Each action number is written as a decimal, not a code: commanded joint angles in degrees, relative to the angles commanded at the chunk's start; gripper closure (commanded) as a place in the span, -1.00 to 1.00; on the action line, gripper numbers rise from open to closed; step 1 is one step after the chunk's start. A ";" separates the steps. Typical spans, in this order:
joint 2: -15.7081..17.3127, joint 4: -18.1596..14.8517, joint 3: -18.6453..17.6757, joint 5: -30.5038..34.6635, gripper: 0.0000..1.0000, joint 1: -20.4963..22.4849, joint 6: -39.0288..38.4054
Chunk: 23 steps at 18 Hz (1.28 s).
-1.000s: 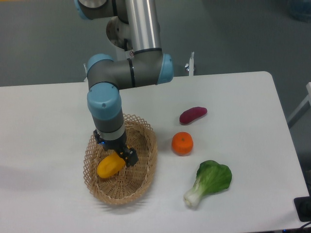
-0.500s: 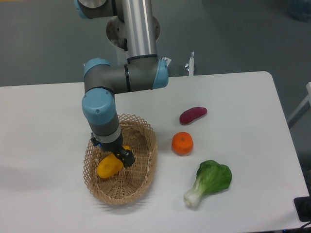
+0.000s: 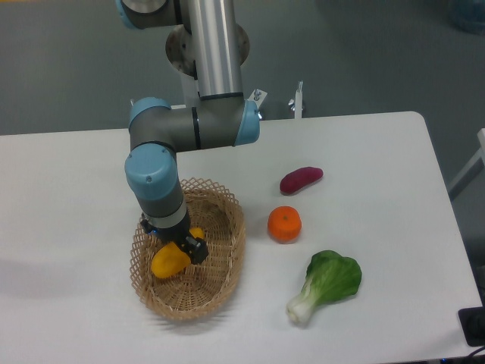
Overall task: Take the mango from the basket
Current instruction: 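Lower the gripper onto the yellow mango and close on it, then lift the mango up out of the basket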
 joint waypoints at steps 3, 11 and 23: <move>0.00 0.00 0.09 -0.09 -0.02 0.00 0.44; 0.35 -0.09 0.52 -0.09 0.20 0.00 0.62; 5.89 -10.08 11.05 -5.27 0.18 7.37 7.11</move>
